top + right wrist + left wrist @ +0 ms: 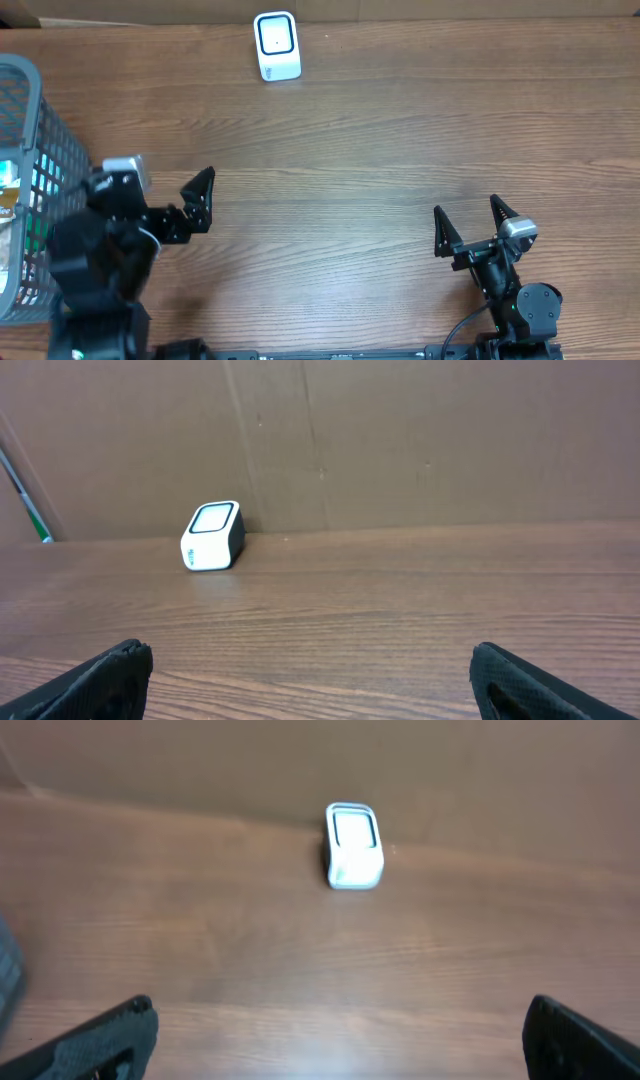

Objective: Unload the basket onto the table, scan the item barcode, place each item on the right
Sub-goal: 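Raise the left gripper and swing it left over the grey basket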

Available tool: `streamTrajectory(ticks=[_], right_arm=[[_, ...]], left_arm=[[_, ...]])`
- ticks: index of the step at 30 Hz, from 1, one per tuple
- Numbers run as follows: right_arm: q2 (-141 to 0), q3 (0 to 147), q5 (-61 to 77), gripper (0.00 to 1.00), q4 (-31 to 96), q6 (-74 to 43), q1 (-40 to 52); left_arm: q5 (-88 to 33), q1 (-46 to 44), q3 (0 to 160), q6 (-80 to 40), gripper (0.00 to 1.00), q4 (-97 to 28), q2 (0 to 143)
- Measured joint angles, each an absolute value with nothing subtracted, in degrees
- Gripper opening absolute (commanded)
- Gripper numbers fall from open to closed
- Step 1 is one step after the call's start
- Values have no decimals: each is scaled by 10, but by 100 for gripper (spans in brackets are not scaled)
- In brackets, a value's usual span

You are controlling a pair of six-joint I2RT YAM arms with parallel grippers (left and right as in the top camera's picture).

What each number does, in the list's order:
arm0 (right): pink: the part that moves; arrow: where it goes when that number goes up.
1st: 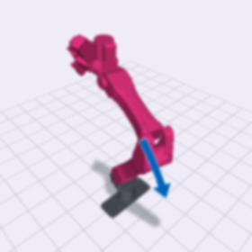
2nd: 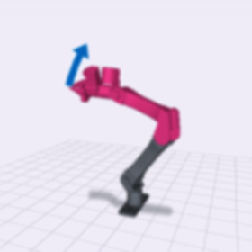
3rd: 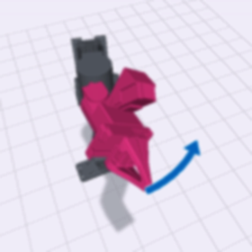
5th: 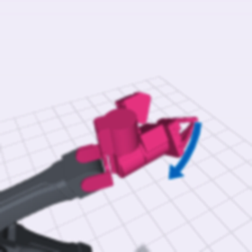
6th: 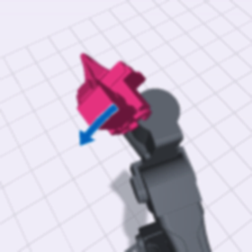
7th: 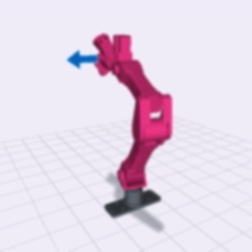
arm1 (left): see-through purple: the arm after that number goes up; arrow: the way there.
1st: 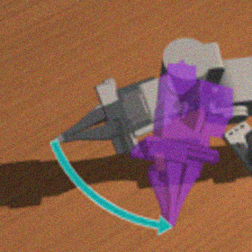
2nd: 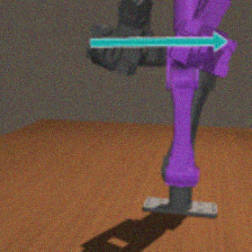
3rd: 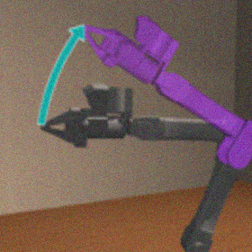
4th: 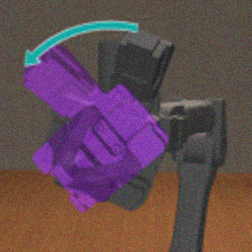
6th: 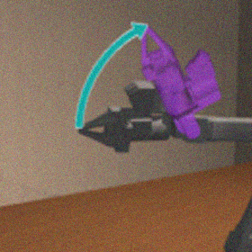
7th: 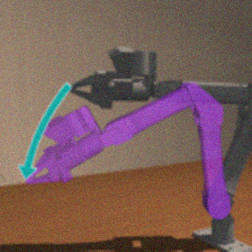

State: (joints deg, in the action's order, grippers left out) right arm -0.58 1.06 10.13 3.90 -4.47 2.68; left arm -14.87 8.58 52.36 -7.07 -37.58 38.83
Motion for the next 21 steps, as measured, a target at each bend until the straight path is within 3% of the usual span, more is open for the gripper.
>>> streamTrajectory(ticks=[12,21], right_arm=[[-6,11,101,100,39,-45,27],[-6,11,101,100,39,-45,27]], left_arm=[[-172,86,832,-69,100,-632,621],[-172,86,897,-69,99,-676,689]])
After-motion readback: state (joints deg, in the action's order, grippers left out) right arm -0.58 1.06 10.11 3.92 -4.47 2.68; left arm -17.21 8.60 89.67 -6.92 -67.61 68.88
